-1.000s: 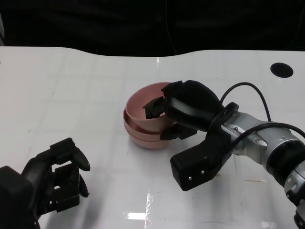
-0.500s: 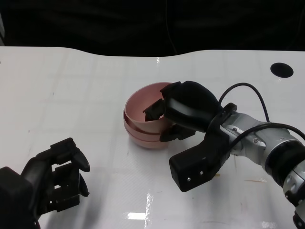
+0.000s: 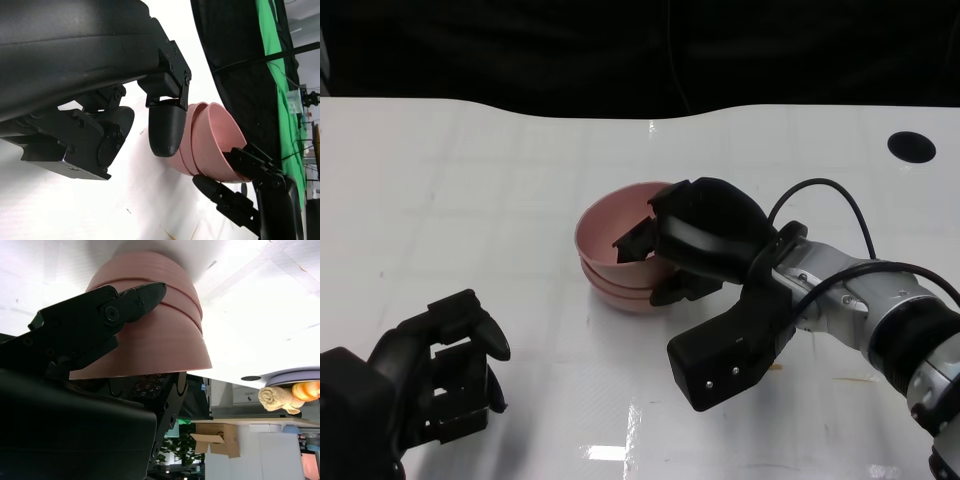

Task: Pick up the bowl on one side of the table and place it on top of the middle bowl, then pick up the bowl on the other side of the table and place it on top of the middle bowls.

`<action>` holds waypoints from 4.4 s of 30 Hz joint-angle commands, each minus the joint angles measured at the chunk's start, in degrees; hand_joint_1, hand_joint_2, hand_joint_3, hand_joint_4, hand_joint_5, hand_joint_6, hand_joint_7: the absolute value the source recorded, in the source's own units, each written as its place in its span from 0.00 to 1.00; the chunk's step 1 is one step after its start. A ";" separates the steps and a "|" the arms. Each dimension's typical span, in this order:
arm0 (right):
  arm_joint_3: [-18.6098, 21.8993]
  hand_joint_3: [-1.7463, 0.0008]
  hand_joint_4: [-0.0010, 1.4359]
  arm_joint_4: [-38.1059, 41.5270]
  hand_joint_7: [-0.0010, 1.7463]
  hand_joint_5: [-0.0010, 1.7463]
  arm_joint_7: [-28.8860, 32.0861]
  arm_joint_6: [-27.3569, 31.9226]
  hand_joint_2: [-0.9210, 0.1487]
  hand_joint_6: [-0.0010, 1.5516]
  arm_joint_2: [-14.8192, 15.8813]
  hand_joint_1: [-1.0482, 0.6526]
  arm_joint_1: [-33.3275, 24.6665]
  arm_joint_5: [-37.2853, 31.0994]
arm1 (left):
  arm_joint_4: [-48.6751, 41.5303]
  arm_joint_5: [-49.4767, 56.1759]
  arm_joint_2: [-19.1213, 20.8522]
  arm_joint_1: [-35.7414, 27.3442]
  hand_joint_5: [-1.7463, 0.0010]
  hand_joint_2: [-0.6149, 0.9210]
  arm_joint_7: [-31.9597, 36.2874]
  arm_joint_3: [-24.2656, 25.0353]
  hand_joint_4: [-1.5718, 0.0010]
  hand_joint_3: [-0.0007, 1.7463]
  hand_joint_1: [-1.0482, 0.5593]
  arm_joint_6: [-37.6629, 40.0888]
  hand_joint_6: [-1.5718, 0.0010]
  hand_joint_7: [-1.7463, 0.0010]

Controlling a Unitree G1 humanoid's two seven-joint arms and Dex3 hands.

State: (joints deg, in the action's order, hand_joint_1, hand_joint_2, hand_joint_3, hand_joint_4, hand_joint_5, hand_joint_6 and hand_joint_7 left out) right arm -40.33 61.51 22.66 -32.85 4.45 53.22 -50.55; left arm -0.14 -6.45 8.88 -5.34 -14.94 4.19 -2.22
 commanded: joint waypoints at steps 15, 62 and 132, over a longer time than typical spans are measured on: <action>0.96 0.94 0.60 0.29 0.23 0.73 -3.42 0.82 0.00 0.63 0.48 0.39 1.24 1.65 | -0.80 -0.34 0.46 0.38 0.00 0.86 -0.03 0.20 0.47 0.73 0.86 -0.93 0.59 0.00; -3.22 0.60 0.00 -1.94 0.00 0.00 -12.11 6.95 0.00 0.00 2.03 0.00 -0.22 -2.35 | -1.37 0.11 0.27 0.89 0.00 0.88 0.60 0.03 0.47 0.67 0.85 -1.14 0.57 0.00; 31.10 0.84 0.57 -35.77 0.07 0.76 -22.00 -9.87 0.00 0.78 5.28 0.52 -49.89 52.15 | 0.56 -2.06 0.61 0.98 0.00 0.94 0.08 1.56 0.48 0.64 0.88 3.14 0.60 0.00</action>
State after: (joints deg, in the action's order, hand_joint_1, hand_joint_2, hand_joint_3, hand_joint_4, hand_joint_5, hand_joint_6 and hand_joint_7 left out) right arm -10.72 27.13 2.62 -44.12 9.86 4.83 -1.70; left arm -0.46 -8.25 8.73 -3.70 -15.09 5.16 0.13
